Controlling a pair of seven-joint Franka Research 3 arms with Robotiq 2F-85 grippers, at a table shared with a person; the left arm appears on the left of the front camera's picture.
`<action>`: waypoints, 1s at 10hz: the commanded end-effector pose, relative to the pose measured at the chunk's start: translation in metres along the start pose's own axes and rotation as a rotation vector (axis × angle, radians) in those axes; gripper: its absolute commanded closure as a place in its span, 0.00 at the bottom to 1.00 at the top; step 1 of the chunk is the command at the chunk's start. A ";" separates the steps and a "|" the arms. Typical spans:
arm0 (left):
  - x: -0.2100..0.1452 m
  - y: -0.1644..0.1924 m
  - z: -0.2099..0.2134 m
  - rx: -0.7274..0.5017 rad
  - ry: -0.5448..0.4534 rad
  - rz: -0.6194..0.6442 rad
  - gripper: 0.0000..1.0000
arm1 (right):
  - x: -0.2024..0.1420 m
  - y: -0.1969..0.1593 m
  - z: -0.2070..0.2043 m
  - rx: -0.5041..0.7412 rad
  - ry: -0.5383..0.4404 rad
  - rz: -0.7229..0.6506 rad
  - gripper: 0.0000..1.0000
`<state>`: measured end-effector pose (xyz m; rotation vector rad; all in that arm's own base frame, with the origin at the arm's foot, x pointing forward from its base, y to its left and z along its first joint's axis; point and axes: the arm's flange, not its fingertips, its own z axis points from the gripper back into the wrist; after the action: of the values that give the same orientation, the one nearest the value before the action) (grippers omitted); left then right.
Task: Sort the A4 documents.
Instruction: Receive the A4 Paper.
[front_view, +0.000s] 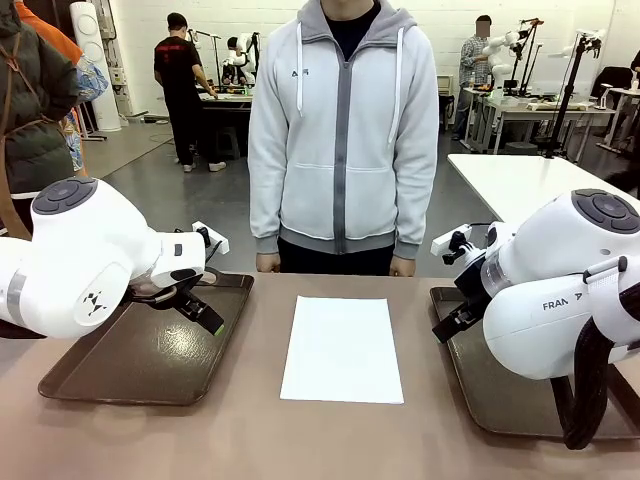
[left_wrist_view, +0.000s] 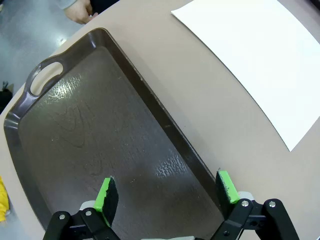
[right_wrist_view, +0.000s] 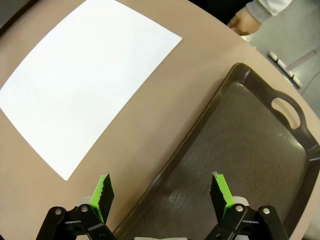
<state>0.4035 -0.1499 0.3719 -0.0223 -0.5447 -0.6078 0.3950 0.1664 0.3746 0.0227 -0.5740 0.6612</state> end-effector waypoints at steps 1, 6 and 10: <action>0.000 0.000 0.000 0.000 0.000 -0.001 0.00 | 0.000 0.000 0.000 0.000 0.000 0.000 0.00; -0.032 0.009 0.087 -0.111 -0.113 0.055 0.00 | -0.010 -0.045 0.066 0.232 -0.114 -0.029 0.00; -0.073 0.049 0.159 -0.243 -0.129 0.094 0.00 | -0.039 -0.123 0.160 0.215 -0.306 -0.158 0.00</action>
<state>0.3542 -0.0724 0.5057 -0.2999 -0.5855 -0.5790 0.3679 0.0260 0.5075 0.3753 -0.7546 0.5831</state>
